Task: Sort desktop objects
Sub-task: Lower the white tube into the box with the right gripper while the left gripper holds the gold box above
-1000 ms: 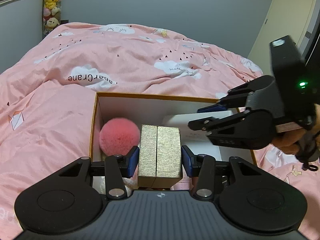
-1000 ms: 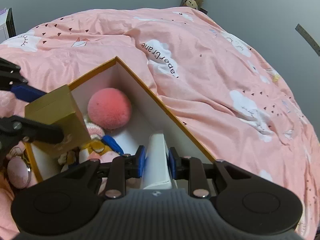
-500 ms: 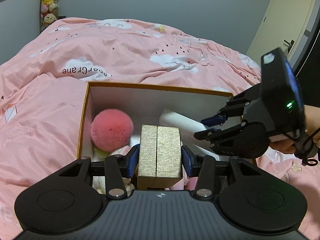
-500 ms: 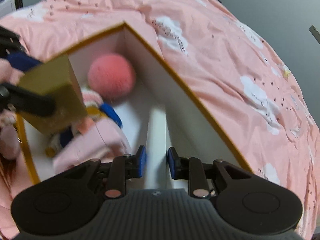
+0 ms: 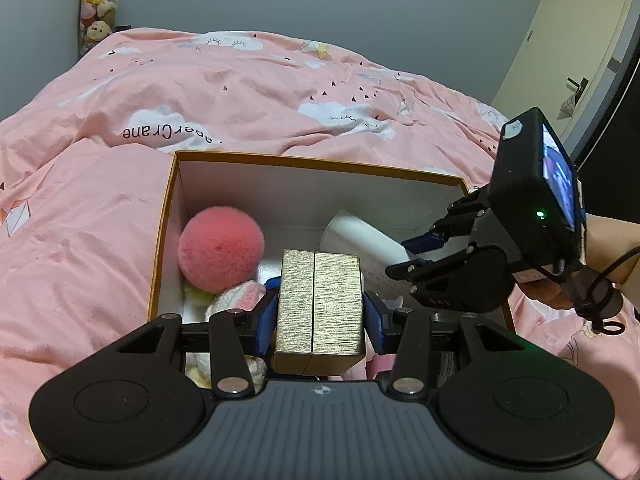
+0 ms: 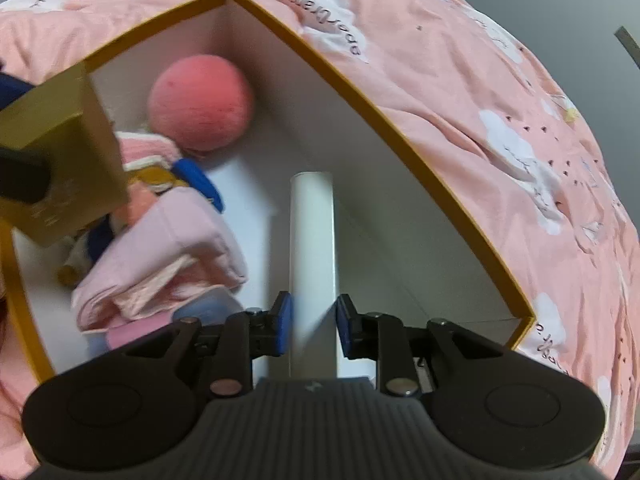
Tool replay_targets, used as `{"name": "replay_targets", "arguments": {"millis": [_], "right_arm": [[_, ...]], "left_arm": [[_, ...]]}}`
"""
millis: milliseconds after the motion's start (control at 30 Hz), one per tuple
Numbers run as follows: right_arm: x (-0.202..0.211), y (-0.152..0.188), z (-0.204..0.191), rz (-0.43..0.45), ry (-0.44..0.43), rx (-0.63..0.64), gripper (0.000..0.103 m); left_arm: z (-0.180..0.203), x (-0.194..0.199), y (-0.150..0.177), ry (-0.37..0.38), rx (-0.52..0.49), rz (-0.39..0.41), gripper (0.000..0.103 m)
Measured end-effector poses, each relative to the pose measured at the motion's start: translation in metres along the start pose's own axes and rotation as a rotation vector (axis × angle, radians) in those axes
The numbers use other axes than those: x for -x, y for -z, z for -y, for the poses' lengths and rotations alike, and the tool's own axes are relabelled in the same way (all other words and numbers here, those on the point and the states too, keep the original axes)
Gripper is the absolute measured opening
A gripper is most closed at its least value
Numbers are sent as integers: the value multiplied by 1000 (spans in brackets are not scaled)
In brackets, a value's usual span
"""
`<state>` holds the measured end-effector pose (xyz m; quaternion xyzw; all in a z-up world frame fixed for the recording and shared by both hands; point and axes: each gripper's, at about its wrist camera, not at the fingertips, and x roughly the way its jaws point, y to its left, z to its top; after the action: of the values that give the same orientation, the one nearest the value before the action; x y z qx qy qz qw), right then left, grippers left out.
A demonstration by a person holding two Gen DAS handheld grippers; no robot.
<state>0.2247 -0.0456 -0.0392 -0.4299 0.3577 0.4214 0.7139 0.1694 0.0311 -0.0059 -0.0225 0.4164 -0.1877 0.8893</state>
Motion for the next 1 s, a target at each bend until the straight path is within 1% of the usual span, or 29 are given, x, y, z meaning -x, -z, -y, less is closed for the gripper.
{"name": "replay_targets", "arguments": {"millis": [200,367,467,533,633,833,900,1000], "right_arm": [[-4,-5,3,0,-9,-70,29],[-4,-7,-2,-37,2,-87,29],[-3,-6,2,-64,-3,-123,29],[-2,-4,8,-77,-20,-156,28],[-1,1,12,-82,-51,-172,28],[2,7,3,-21,-121,-81,28],[4,8,-2,12,-134,-18,27],[2,5,-2,15,-154,68,27]], "left_arm": [[0,0,0,0,0,0,52],[-2,2,1,-2,5,3,52],[-6,4,1,-6,15,8,52],[-8,6,0,-8,21,12,52],[-8,6,-2,-8,24,13,52],[-5,4,-4,-16,14,5,52],[-3,3,-5,-20,8,2,52],[-2,2,-6,-29,3,-1,52]]}}
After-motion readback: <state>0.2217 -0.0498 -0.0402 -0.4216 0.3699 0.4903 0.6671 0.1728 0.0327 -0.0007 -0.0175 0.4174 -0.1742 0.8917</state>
